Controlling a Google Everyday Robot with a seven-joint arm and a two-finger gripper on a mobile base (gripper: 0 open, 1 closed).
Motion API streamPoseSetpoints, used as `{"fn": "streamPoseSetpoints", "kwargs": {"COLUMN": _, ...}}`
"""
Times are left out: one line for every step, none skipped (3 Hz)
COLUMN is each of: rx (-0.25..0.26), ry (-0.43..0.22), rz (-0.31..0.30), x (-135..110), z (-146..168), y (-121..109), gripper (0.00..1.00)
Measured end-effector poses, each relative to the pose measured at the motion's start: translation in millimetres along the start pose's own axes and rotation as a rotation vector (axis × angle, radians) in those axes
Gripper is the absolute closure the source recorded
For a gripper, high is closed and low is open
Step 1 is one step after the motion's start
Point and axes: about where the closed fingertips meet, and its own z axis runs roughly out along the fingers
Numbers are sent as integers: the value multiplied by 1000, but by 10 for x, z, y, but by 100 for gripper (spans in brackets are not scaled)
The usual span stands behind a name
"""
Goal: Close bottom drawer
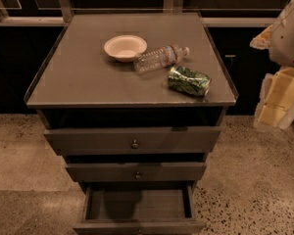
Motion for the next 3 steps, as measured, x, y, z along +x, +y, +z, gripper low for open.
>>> {"fn": "streamPoseSetpoints", "kwargs": {"rx": 7, "ry": -8, "rz": 6, "x": 34, "z": 48, "y": 66, "gripper": 0}}
{"fn": "streamPoseSetpoints", "kwargs": {"rx": 0, "ry": -85, "rz": 23, "x": 93, "z": 257, "y": 360, "gripper": 0}}
{"fn": "streamPoseSetpoints", "kwargs": {"rx": -22, "ry": -216, "rz": 159, "x": 246, "z": 685, "y": 774, "gripper": 0}}
